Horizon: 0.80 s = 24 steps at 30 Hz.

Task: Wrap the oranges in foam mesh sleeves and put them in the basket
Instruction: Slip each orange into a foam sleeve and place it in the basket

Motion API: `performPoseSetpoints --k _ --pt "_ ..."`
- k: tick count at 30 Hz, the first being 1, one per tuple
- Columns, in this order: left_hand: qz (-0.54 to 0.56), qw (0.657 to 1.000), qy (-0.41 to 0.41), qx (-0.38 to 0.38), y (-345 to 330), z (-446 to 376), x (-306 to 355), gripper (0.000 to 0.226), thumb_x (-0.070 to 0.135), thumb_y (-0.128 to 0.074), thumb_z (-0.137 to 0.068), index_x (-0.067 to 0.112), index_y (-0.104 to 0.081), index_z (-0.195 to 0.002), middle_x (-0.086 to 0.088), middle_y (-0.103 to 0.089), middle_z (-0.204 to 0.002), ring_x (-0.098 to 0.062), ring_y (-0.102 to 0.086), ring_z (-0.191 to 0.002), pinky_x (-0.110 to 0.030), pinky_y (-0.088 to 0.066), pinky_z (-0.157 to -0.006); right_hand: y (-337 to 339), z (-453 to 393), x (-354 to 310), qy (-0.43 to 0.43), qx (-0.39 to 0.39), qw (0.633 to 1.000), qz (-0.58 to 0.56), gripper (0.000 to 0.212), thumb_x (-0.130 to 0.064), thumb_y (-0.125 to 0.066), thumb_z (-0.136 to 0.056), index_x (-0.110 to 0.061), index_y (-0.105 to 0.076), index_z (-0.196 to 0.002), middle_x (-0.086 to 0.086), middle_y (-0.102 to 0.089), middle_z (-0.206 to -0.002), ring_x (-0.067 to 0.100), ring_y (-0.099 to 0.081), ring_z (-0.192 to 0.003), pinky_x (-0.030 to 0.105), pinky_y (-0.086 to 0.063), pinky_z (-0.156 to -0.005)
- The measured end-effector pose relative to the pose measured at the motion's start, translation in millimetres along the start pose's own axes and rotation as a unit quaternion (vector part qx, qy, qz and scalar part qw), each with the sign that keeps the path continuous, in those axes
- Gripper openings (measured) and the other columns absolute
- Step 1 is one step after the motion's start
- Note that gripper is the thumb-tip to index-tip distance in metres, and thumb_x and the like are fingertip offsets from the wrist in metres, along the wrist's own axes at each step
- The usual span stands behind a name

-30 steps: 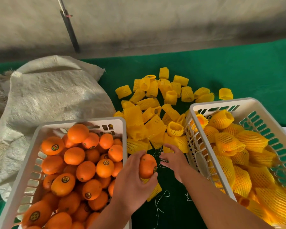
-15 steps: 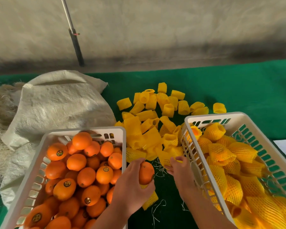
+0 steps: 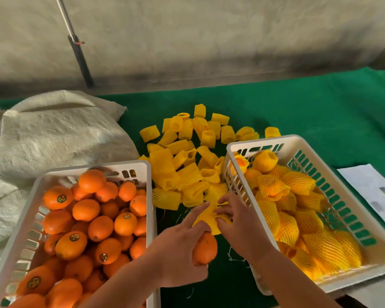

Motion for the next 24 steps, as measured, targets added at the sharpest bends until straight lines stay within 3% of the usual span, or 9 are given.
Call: performPoseSetpoints --k 3,7,10,15,18,24 --pt "-0.077 0.995 -0.037 -0.053 -10 3 10 0.074 0.066 -0.064 -0.071 0.045 -0.036 -0.137 0.029 0.007 -0.161 -0.018 -0.059 -0.100 -0.032 -0.046 -0.071 1 12 -8 0.034 -0.032 0.998 0.042 0.038 -0.033 -0.062 -0.090 -0.046 -0.044 -0.122 -0.021 -0.071 -0.110 -0.005 -0.067 -0.092 0.018 -0.055 -0.075" --pt "-0.153 0.984 -0.047 -0.083 -21 6 7 0.074 0.056 -0.063 -0.077 0.034 -0.033 -0.141 0.008 -0.011 -0.159 -0.024 -0.059 -0.100 -0.034 -0.046 -0.068 0 22 -7 0.039 -0.036 0.998 0.030 0.023 -0.024 -0.049 -0.104 -0.044 -0.044 -0.114 -0.014 -0.072 -0.106 -0.008 -0.065 -0.080 0.015 -0.050 -0.059" --pt "-0.179 0.975 -0.056 -0.122 -30 12 0 0.075 0.051 -0.062 -0.079 0.030 -0.030 -0.142 0.002 -0.022 -0.152 -0.023 -0.057 -0.097 -0.034 -0.048 -0.066 3 21 -5 0.049 -0.016 0.996 0.071 0.009 -0.028 -0.054 -0.107 -0.036 -0.049 -0.107 -0.013 -0.069 -0.097 -0.002 -0.065 -0.080 0.016 -0.051 -0.061" --pt "-0.184 0.966 -0.075 -0.163 -42 23 -1 0.072 0.043 -0.064 -0.079 0.025 -0.032 -0.141 -0.001 -0.022 -0.151 -0.021 -0.055 -0.094 -0.035 -0.052 -0.065 -2 22 -2 0.096 -0.001 0.979 0.180 0.017 -0.029 -0.071 -0.097 -0.034 -0.056 -0.092 -0.014 -0.057 -0.088 0.003 -0.055 -0.079 0.015 -0.046 -0.066" --pt "-0.200 0.962 -0.086 -0.167 -45 25 3 0.070 0.040 -0.065 -0.080 0.022 -0.034 -0.140 -0.002 -0.027 -0.146 -0.023 -0.054 -0.092 -0.040 -0.055 -0.064 -13 25 -1 0.120 -0.008 0.974 0.193 0.008 -0.031 -0.067 -0.098 -0.027 -0.069 -0.092 -0.012 -0.059 -0.090 0.005 -0.052 -0.088 0.024 -0.051 -0.075" --pt "-0.238 0.944 -0.122 -0.192 -53 28 13 0.067 0.032 -0.069 -0.083 0.011 -0.037 -0.138 -0.008 -0.036 -0.134 -0.026 -0.050 -0.083 -0.039 -0.054 -0.057 -32 25 9 0.094 -0.027 0.957 0.273 0.040 -0.040 -0.045 -0.106 -0.021 -0.074 -0.085 -0.006 -0.053 -0.086 0.010 -0.046 -0.086 0.027 -0.044 -0.081"
Point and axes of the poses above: each hand's wrist, its own z-axis away from the middle knuckle, its own y-axis out of the back of the hand, x = y × z, the point moved 5 cm from there along -z, towards the middle knuckle
